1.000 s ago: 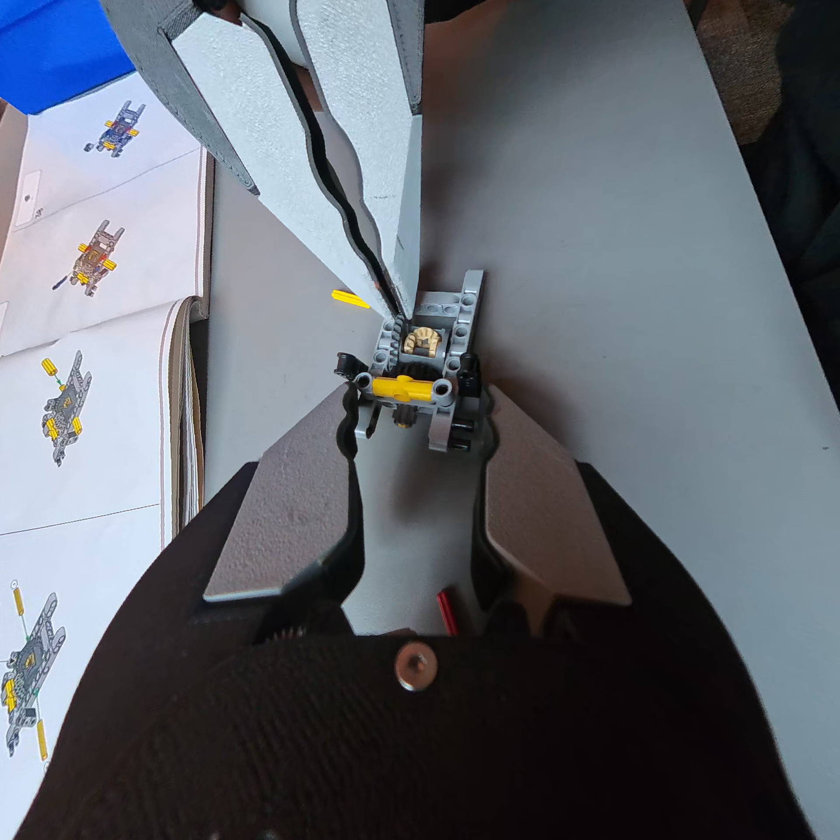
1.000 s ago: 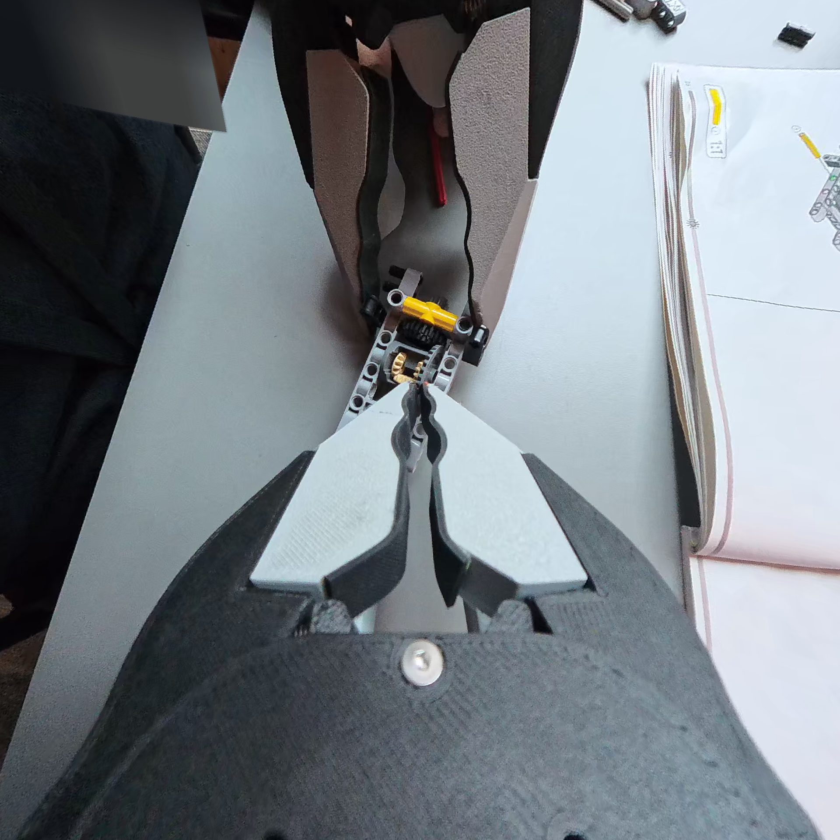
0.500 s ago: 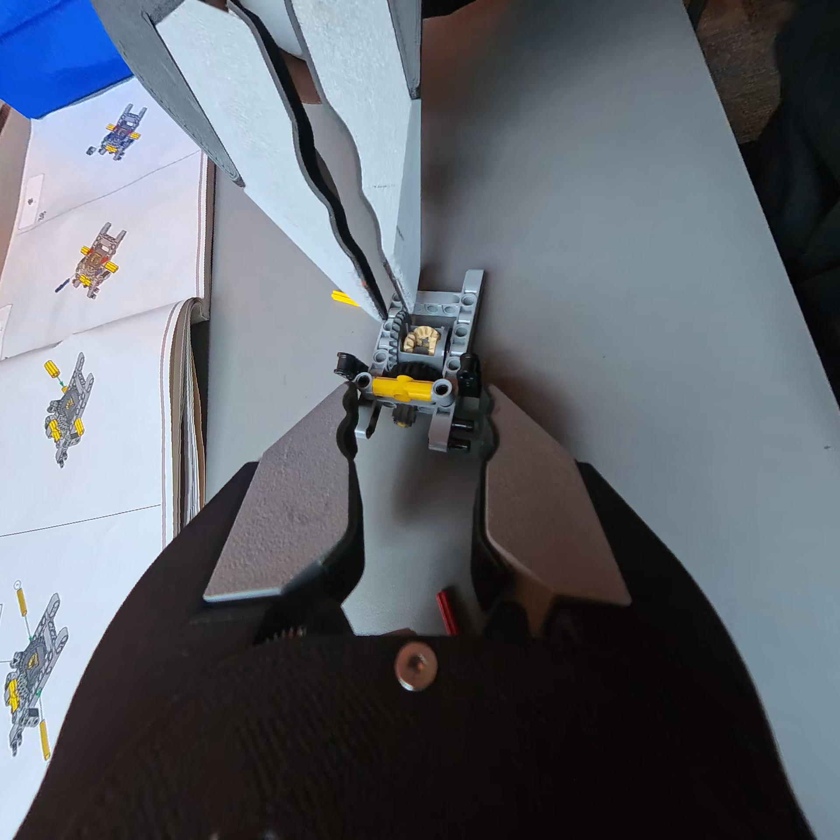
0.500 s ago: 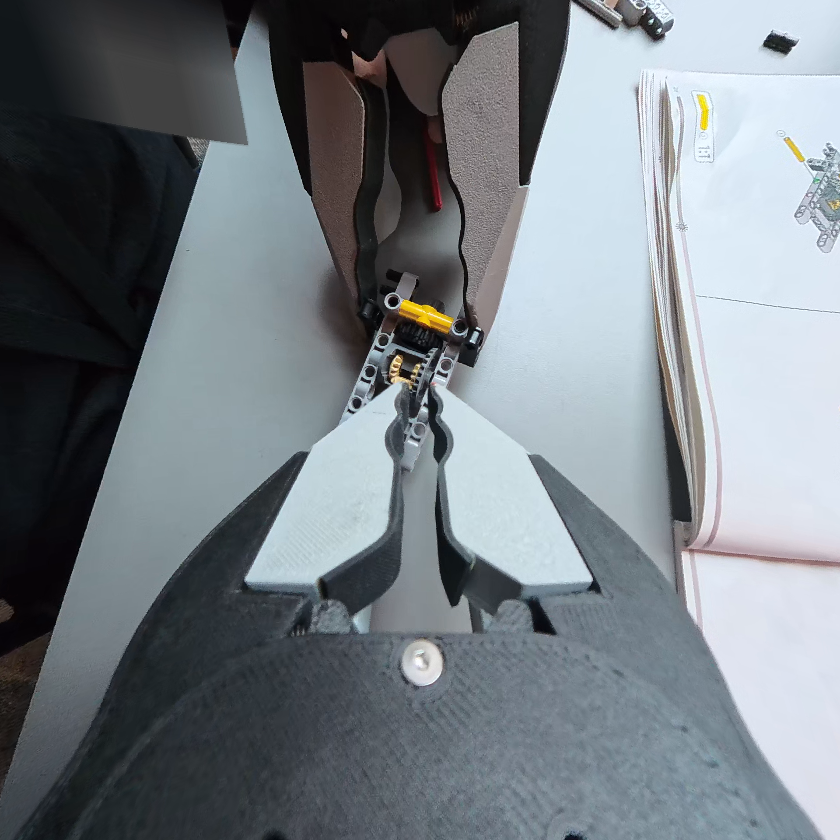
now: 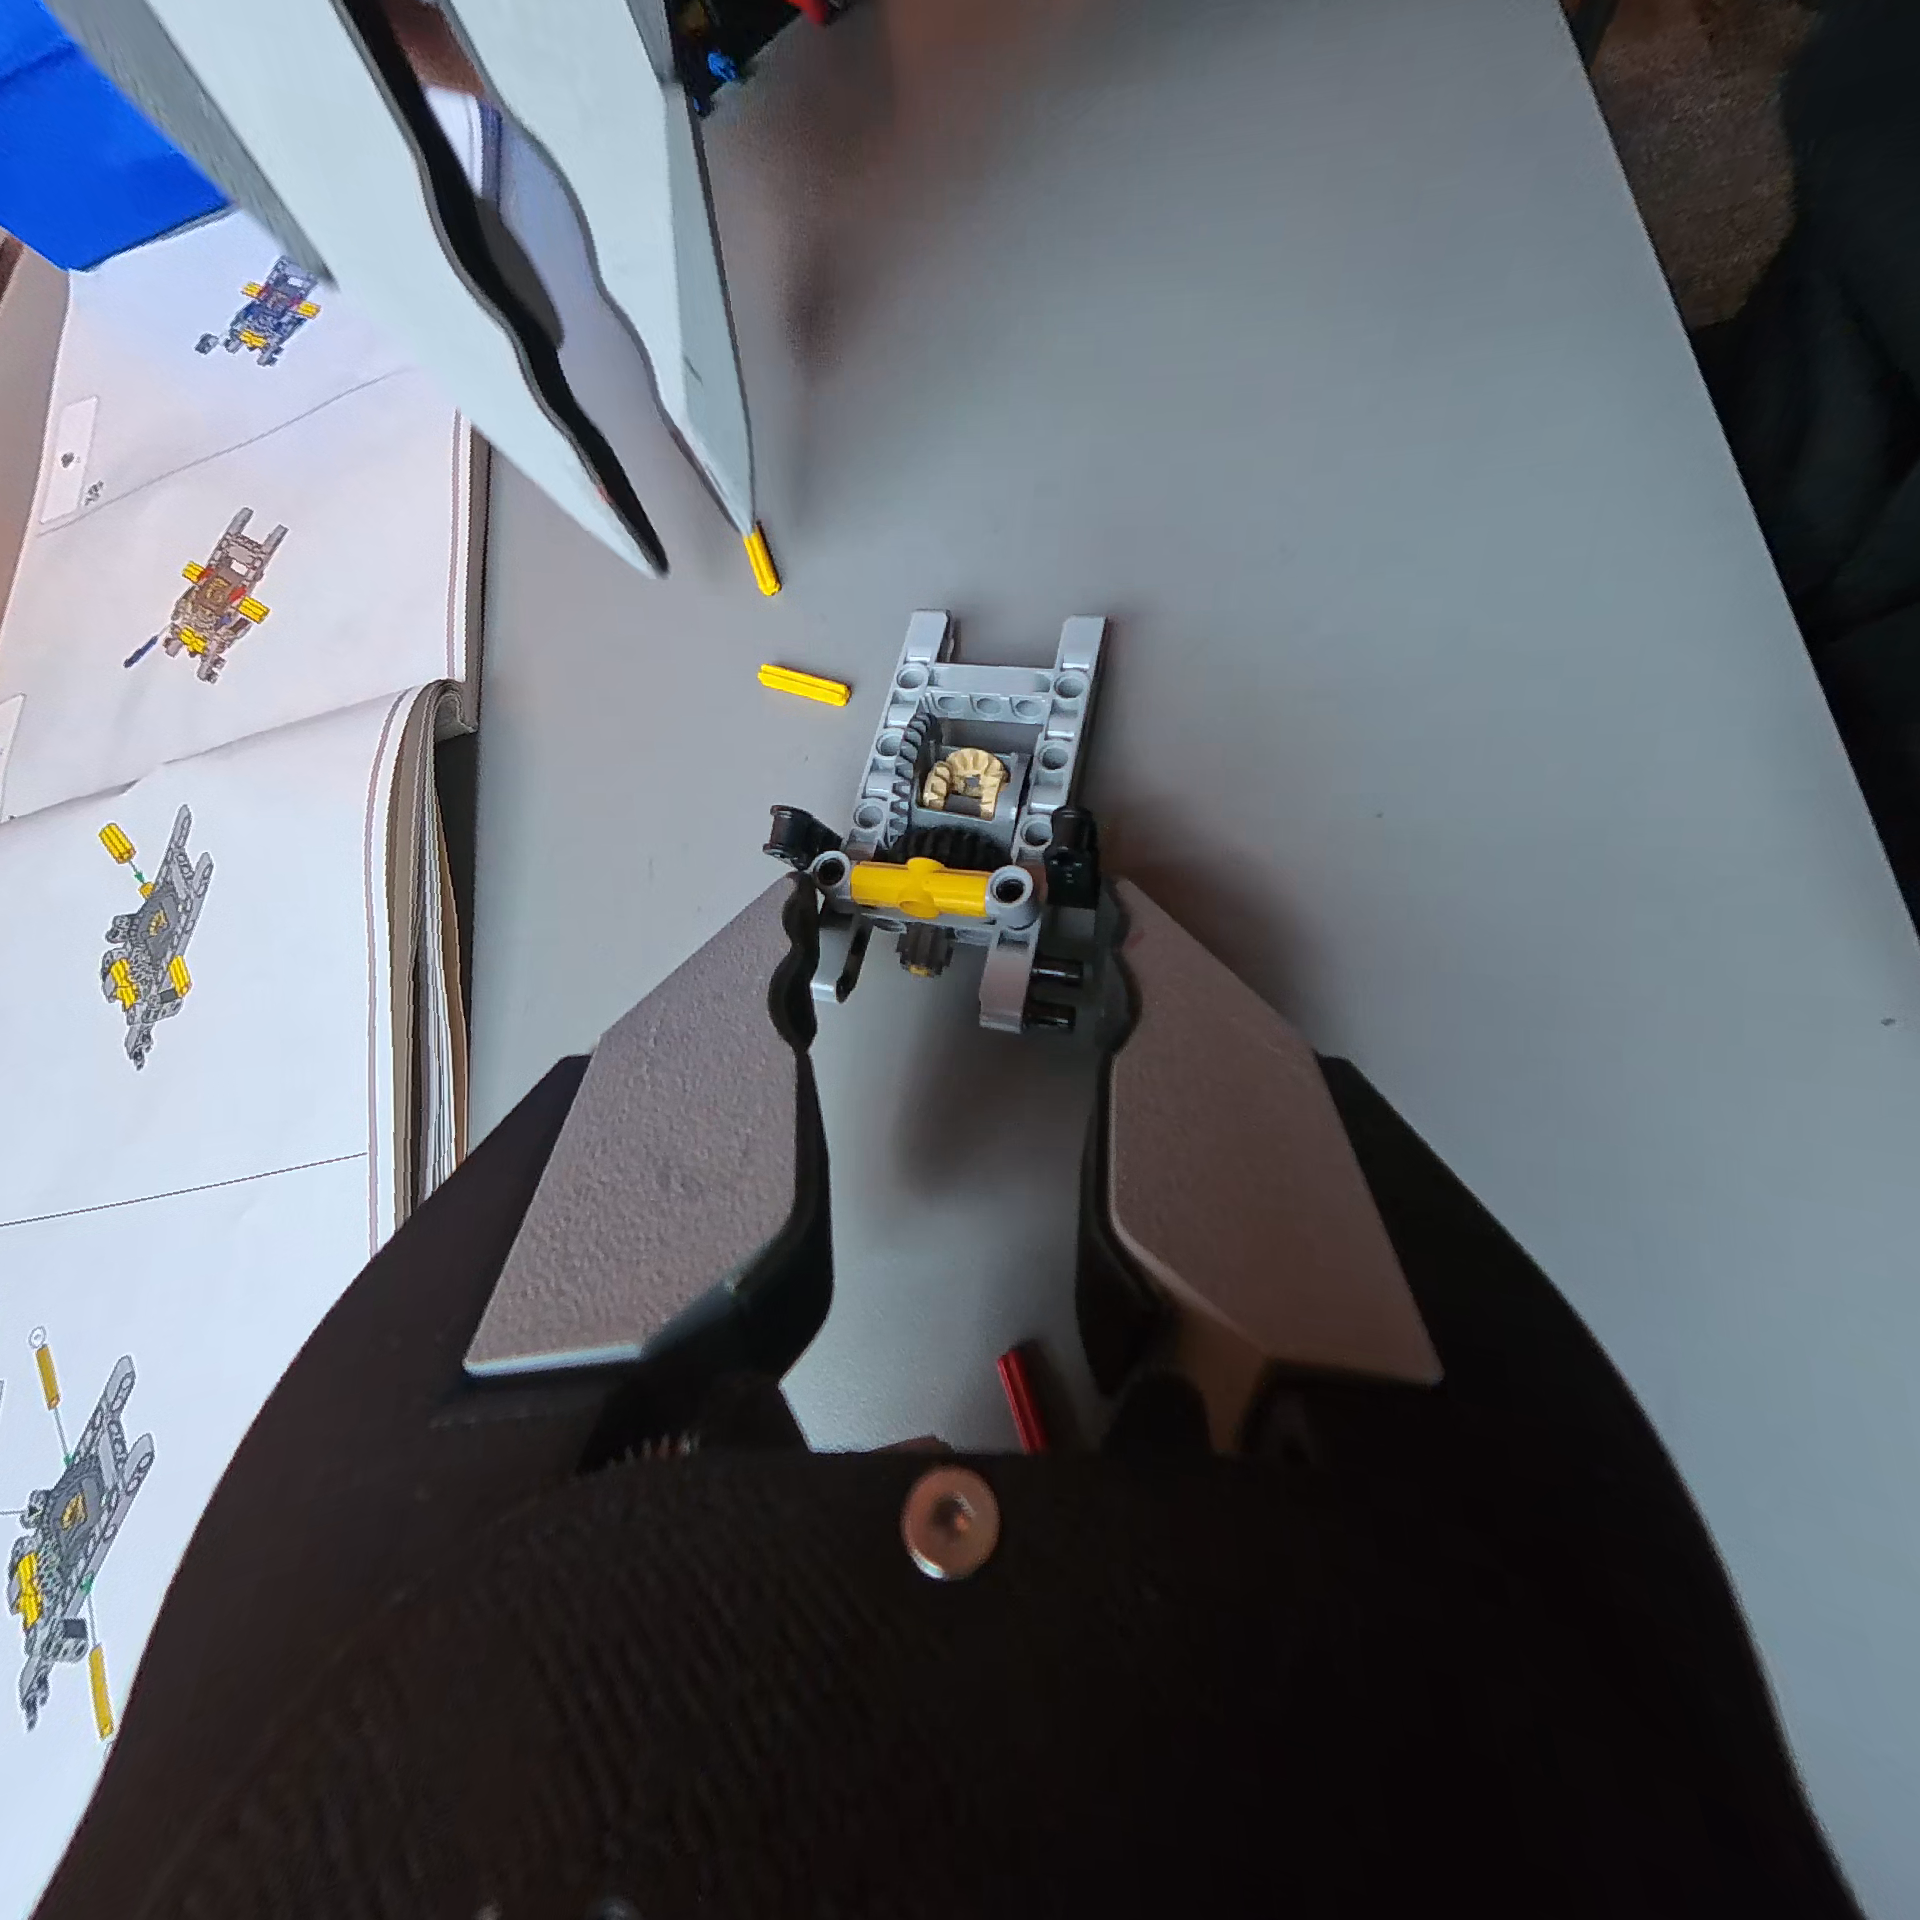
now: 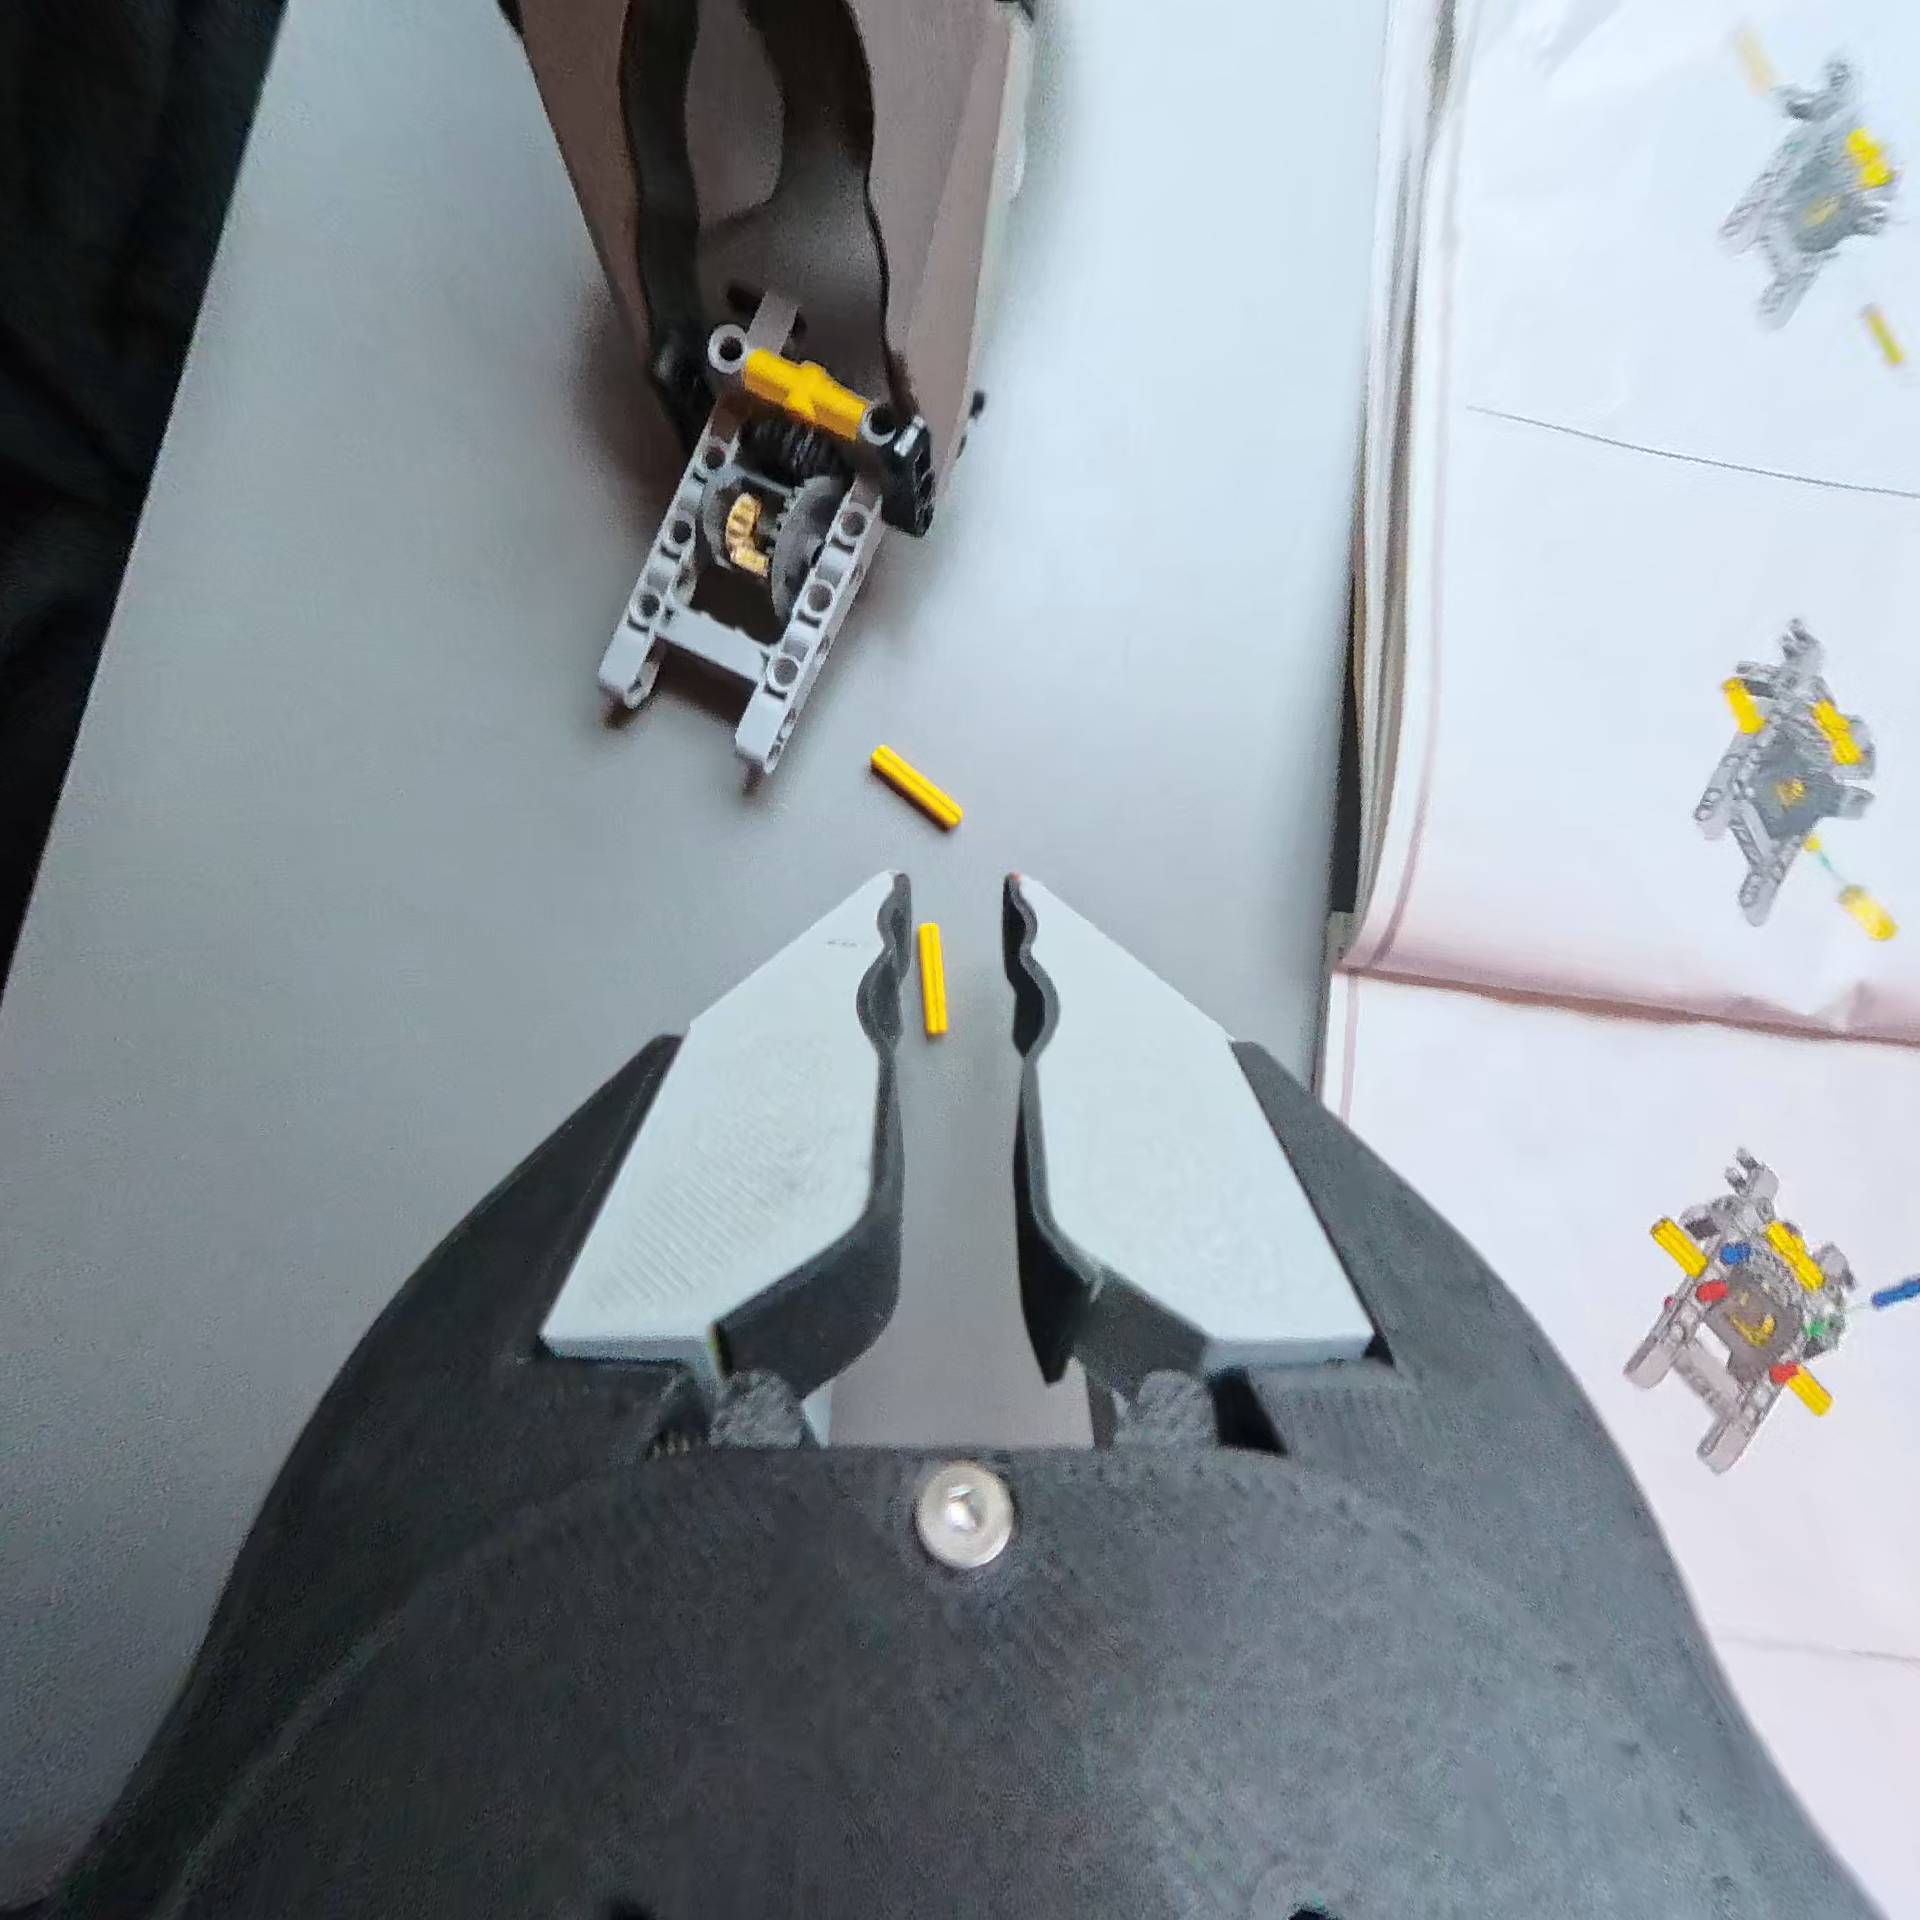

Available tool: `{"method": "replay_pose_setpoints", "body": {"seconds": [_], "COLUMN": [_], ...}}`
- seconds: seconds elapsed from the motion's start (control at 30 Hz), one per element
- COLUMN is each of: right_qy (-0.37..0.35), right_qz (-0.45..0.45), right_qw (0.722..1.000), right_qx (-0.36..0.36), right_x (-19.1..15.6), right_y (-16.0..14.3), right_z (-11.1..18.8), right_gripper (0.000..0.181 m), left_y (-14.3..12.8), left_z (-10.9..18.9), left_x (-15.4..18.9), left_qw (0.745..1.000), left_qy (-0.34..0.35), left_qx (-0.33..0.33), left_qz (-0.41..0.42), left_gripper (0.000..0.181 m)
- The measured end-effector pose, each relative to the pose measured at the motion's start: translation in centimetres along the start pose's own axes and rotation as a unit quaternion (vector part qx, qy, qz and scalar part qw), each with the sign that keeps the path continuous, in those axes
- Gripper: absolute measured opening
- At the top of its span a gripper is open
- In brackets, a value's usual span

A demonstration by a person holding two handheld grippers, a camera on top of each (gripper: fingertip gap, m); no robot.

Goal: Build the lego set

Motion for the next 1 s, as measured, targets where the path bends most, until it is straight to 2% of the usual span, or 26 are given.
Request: {"method": "replay_pose_setpoints", "body": {"seconds": [0.17, 0.3, 0.4, 0.53, 0.7, 0.83, 1.0], "right_qy": [0.028, 0.054, 0.086, 0.093, 0.048, 0.021, 0.058], "right_qz": [0.082, 0.122, 0.098, 0.044, 0.048, 0.079, 0.117], "right_qw": [0.995, 0.990, 0.990, 0.994, 0.997, 0.996, 0.990], "right_qx": [-0.045, -0.054, -0.050, -0.034, -0.021, -0.028, -0.046], "right_x": [0.1, 0.1, 0.2, 0.3, -0.1, 0.3, 0.1], "right_y": [0.1, 0.2, 0.1, 0.4, 0.2, 0.3, 0.3], "right_z": [-1.7, -2.2, -1.9, -0.9, 0.0, -1.1, -2.1], "right_gripper": [0.013, 0.008, 0.009, 0.008, 0.012, 0.011, 0.010], "left_y": [0.0, 0.0, 0.0, 0.0, 0.0, 0.0, 0.0], "left_z": [0.0, 0.0, 0.0, 0.0, 0.0, 0.0, 0.0], "left_x": [0.0, 0.0, 0.0, 0.0, 0.1, 0.1, 0.1], "left_qw": [1.000, 1.000, 1.000, 1.000, 1.000, 1.000, 1.000], "left_qy": [0.000, -0.003, -0.004, -0.004, -0.006, -0.006, -0.005], "left_qx": [0.001, 0.000, 0.000, 0.001, 0.001, 0.000, 0.001], "left_qz": [-0.002, 0.000, 0.000, -0.001, -0.001, 0.000, -0.002], "left_gripper": [0.051, 0.051, 0.051, 0.051, 0.051, 0.051, 0.051]}}
Point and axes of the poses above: each gripper's, where its closed fingertips meet, z back along the fingers, y out of its top, x = y × z across the jaws, the point moved 1 cm from there along z, back along the fingers, and after that the axes turned 5 degrees about z, right-handed, at the moved point
